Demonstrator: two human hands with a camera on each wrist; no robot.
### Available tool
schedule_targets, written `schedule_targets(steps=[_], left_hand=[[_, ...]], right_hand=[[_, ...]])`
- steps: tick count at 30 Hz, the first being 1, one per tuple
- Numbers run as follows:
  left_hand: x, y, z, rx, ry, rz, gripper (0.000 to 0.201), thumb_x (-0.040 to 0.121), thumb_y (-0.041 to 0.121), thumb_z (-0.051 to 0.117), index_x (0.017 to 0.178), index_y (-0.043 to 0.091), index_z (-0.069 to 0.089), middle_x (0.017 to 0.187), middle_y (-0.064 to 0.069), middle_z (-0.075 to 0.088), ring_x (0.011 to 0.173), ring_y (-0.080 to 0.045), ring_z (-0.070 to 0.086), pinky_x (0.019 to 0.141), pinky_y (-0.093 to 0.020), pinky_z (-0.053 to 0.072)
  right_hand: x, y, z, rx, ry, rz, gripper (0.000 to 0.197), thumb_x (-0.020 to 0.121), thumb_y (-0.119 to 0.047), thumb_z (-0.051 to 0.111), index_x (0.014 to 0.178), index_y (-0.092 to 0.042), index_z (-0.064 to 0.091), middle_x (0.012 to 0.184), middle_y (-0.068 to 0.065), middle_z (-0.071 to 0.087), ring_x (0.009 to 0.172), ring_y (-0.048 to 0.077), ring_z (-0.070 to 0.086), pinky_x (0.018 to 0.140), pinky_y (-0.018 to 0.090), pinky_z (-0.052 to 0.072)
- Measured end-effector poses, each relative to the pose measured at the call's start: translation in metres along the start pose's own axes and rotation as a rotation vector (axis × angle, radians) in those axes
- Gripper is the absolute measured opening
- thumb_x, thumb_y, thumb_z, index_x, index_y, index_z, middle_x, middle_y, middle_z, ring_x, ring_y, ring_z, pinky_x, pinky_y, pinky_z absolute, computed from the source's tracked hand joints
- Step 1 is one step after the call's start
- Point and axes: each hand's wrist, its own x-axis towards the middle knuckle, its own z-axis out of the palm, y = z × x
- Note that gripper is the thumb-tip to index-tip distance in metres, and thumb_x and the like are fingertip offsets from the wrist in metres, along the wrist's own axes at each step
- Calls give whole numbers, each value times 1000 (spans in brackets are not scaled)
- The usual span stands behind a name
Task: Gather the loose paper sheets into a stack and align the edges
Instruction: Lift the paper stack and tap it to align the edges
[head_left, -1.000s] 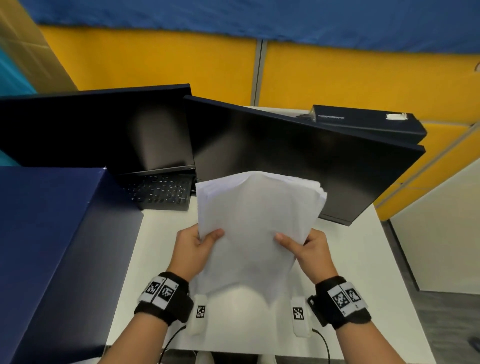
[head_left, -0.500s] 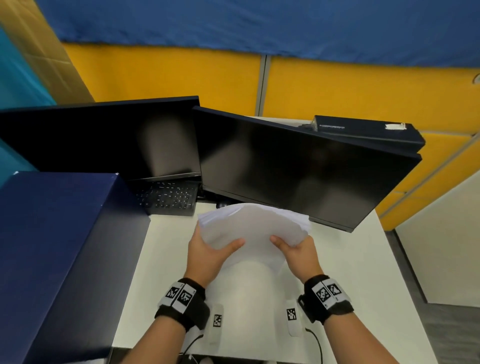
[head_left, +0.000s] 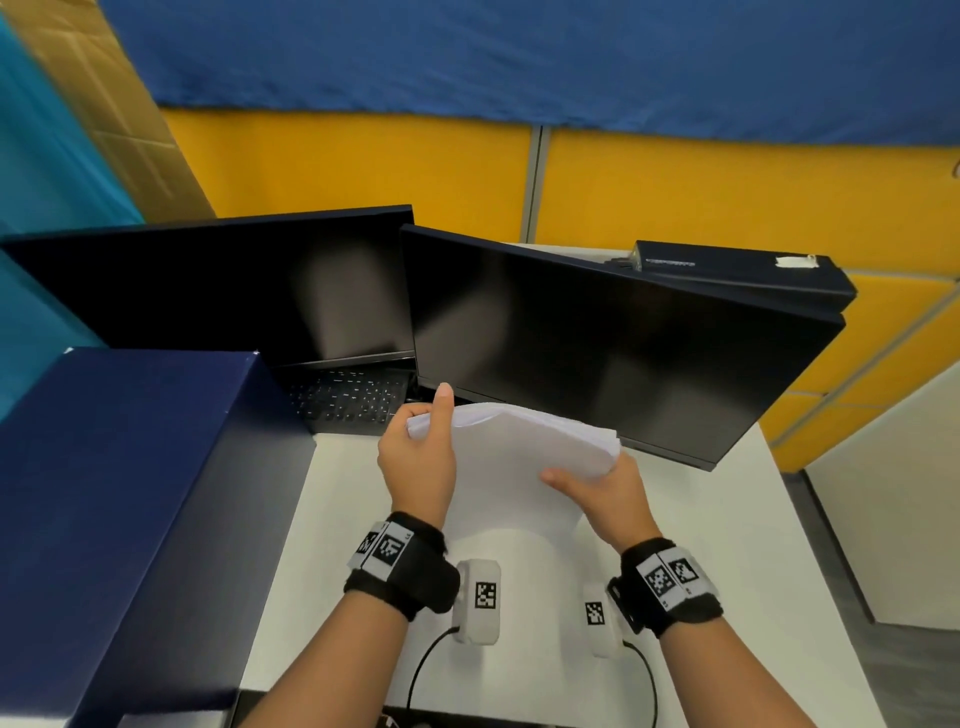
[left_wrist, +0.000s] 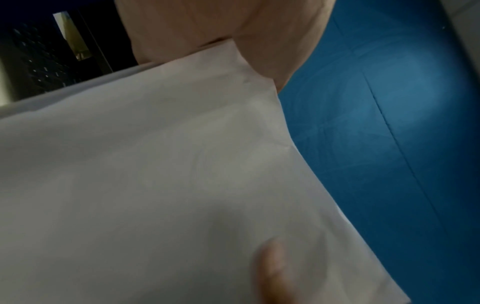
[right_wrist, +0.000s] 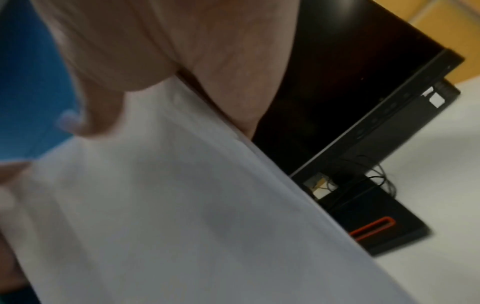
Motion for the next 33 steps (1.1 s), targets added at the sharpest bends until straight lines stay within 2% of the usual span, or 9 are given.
schedule_targets(steps=[3,8,12,15,19,22,27,30,33], left_hand=[[13,16,-21,192,-169,209,24,82,50,72,83,26,69,76,11,70,77,-4,65,78,-31,53],[36,63,-36,1107,-759,829,100,51,85,67,138,39,46,118,19,64,118,-6,55,113,-36,32],[47,66,-23,1135,-905,687,25,79,51,73,95,31,74,77,7,70,83,-16,67,73,-33,53],[64,67,-39,1025,-856,534,34,79,44,78,57,21,66,53,6,57,55,-6,56,52,-24,41],[89,57,-83,622,-699,232,15,72,33,87,80,23,79,80,1,79,75,-10,75,71,-31,59],[90,30,-99,309,-687,86,18,73,25,87,90,29,80,94,2,80,88,-16,77,82,-40,59],[76,-36,-93,175,-517,21,19,73,29,86,91,30,77,92,15,79,88,-4,75,81,-33,58],[60,-68,-86,247,-399,121,18,74,28,83,89,32,73,80,28,75,78,11,70,73,-12,54],[50,-99,-81,299,-378,252,20,79,20,83,97,12,79,92,1,79,81,-6,72,71,-9,50]], right_hand=[[3,2,-1,-153,104,6,29,76,-14,83,89,-37,71,88,-18,75,87,2,72,84,29,59],[23,-29,15,-529,-35,-350,13,80,-20,77,93,-19,80,84,-3,77,77,13,70,74,29,54],[31,-50,29,-626,-167,-403,6,81,-29,74,82,-23,76,70,-4,71,65,13,62,63,28,50],[42,-37,-3,-642,-222,-196,23,72,-43,81,66,-26,66,61,-4,62,57,9,52,56,24,43],[36,-9,-53,-470,-170,35,29,67,-29,89,66,-9,67,61,-2,60,57,9,53,58,28,44],[23,9,-64,111,-70,61,28,64,-15,88,88,-8,75,89,7,75,80,21,70,76,36,56],[14,21,-50,66,-110,86,49,73,-5,82,119,-14,68,114,3,75,107,19,71,91,33,56],[11,34,-47,-183,21,-47,28,79,-6,79,102,-21,78,101,-8,78,94,8,72,84,25,53],[-2,52,-38,-162,134,-39,21,81,-3,77,81,-23,78,76,-19,76,70,-5,69,69,12,49]])
